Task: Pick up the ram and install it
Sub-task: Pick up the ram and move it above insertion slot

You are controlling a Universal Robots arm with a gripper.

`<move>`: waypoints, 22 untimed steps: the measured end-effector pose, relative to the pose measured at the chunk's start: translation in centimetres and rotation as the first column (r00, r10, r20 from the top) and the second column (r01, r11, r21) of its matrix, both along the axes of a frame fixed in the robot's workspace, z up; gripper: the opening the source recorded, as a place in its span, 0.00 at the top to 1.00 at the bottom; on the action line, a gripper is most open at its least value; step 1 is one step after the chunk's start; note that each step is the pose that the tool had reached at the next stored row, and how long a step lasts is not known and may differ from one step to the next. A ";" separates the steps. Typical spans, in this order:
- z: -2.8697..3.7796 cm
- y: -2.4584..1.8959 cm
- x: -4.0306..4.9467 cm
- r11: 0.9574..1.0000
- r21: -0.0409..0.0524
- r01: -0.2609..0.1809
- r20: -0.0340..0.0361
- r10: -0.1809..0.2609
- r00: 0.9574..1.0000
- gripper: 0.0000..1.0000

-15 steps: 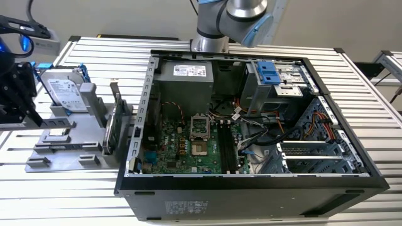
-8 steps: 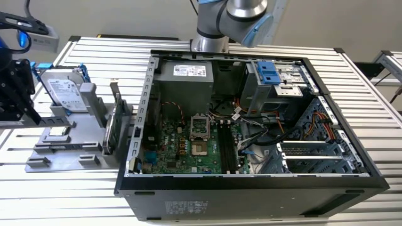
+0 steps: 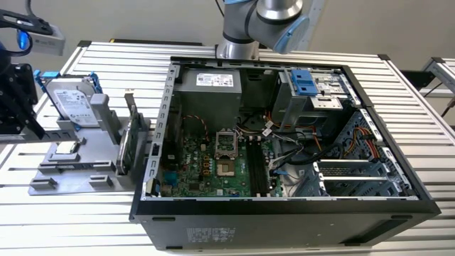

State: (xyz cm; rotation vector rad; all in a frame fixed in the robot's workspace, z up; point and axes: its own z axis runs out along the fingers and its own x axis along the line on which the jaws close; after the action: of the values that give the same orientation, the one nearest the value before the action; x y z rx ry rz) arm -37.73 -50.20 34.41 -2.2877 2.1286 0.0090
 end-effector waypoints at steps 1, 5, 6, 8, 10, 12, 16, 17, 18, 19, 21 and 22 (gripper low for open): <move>0.04 0.00 0.00 1.000 0.000 0.000 0.000 0.000 1.000 1.00; 0.24 0.00 0.00 1.000 0.000 0.000 0.000 0.000 1.000 1.00; 0.28 0.00 0.00 1.000 0.000 0.000 0.000 0.000 1.000 1.00; 0.36 0.00 0.00 1.000 0.000 0.000 0.000 0.000 1.000 1.00; 0.43 0.00 0.00 1.000 0.000 0.000 0.000 0.000 1.000 1.00; 0.49 0.00 0.00 1.000 0.000 0.000 0.000 0.000 1.000 1.00; 0.61 0.00 0.00 1.000 0.000 0.000 0.000 0.000 1.000 1.00; 0.65 0.00 0.00 1.000 0.000 0.000 0.000 0.000 1.000 1.00; 0.68 0.00 0.00 1.000 0.000 0.000 0.000 0.000 1.000 1.00; 0.71 0.00 0.00 1.000 0.000 0.000 0.000 0.000 1.000 1.00; 0.77 0.00 0.00 1.000 0.000 0.000 0.000 0.000 1.000 1.00; 0.80 0.00 0.00 1.000 0.000 0.000 0.000 0.000 1.000 1.00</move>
State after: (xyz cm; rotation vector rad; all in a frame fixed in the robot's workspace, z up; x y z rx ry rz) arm -37.73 -50.20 35.20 -2.2878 2.1286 0.0090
